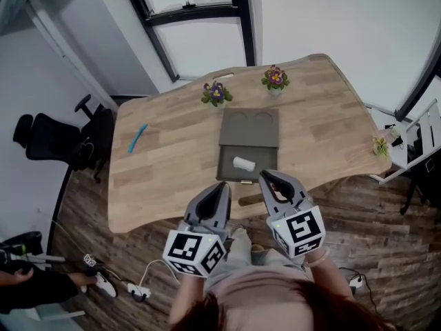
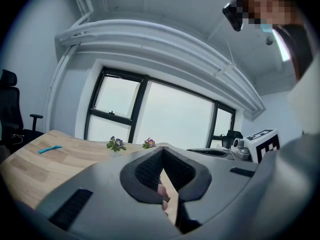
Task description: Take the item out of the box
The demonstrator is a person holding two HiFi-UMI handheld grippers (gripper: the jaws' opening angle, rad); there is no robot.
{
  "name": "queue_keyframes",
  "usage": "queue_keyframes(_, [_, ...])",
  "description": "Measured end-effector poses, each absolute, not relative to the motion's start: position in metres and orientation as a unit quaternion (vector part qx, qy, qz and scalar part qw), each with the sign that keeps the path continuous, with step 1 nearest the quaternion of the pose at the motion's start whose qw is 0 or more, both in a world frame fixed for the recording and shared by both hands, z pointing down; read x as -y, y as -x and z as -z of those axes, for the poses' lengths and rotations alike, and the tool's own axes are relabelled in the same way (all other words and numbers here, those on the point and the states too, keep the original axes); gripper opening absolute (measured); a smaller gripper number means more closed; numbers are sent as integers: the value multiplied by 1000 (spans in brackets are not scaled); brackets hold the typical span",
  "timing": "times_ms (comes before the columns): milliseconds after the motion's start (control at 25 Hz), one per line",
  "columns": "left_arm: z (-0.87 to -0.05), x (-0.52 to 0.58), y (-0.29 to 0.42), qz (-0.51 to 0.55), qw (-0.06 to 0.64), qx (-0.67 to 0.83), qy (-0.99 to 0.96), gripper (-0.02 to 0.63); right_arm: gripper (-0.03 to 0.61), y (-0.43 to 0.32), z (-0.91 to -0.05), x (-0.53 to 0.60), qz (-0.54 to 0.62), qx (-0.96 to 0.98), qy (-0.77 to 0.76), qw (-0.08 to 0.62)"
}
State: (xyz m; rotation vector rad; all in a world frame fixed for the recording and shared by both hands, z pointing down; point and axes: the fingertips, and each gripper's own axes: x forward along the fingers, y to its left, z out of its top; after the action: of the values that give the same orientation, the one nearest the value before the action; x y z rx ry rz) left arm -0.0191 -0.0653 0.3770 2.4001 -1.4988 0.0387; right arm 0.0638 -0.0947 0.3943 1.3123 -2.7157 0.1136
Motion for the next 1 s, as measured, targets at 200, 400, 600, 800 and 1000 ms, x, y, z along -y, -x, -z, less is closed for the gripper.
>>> queue_keyframes(200, [-382,84,22,-20,155,522,-838,-8,0,-57,-403,113,-49,905,-418,71])
queue_keyframes(400, [-385,106,23,-24,160,514,-842,-8,0,-52,-410,135,-48,905,-415,86])
queue_keyframes(600, [-395,128,26,-34,165,500,-849,-8,2,-45,-423,155,-44,904,-412,107])
queue_keyframes(800, [-401,147,29,-40,167,488,-856,-8,12,-32,-438,166,-60,908,-395,124])
queue_keyframes(1000, [-406,166,36,-42,171,477,-861,-8,57,-23,-456,178,-68,907,-390,144])
